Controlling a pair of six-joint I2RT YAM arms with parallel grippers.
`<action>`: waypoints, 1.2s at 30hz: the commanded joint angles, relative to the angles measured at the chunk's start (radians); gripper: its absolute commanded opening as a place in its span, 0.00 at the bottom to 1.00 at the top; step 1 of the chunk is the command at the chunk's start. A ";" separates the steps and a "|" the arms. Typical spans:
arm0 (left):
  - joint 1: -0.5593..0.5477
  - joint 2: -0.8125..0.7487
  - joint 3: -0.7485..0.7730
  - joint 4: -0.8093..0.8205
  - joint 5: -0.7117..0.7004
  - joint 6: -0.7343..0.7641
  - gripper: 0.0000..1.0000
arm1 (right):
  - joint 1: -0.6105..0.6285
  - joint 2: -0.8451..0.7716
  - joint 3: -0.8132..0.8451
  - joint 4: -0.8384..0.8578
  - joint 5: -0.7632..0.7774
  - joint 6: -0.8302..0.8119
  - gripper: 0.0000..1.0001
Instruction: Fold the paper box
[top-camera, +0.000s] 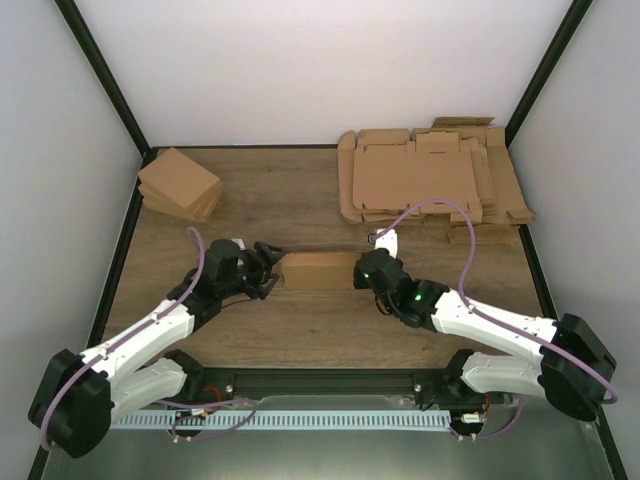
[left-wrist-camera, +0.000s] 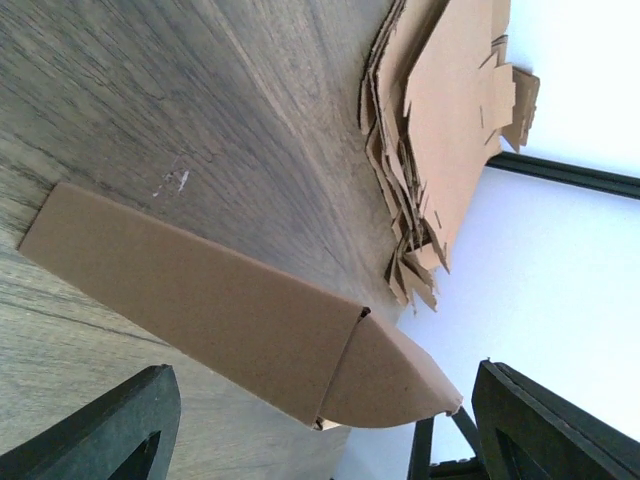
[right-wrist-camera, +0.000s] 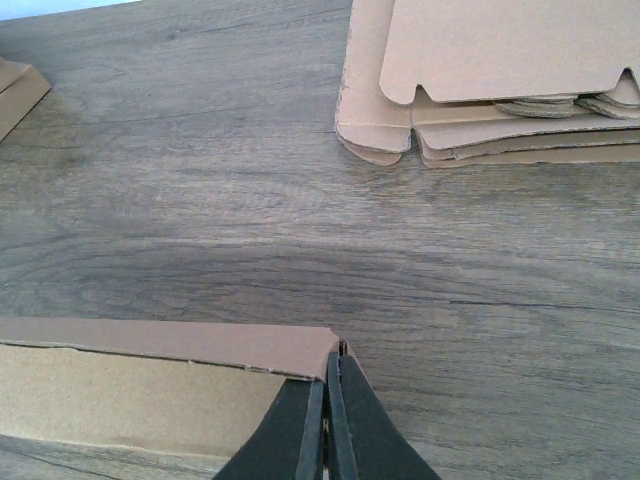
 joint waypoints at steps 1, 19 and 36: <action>0.007 -0.011 -0.036 0.142 0.005 -0.102 0.81 | 0.013 0.048 -0.044 -0.187 -0.094 0.014 0.01; 0.006 0.047 -0.033 0.112 0.000 -0.082 0.40 | 0.013 0.067 -0.042 -0.184 -0.103 0.006 0.01; 0.006 0.039 0.000 0.023 -0.056 -0.044 0.39 | 0.013 -0.019 0.053 -0.307 -0.136 -0.003 0.27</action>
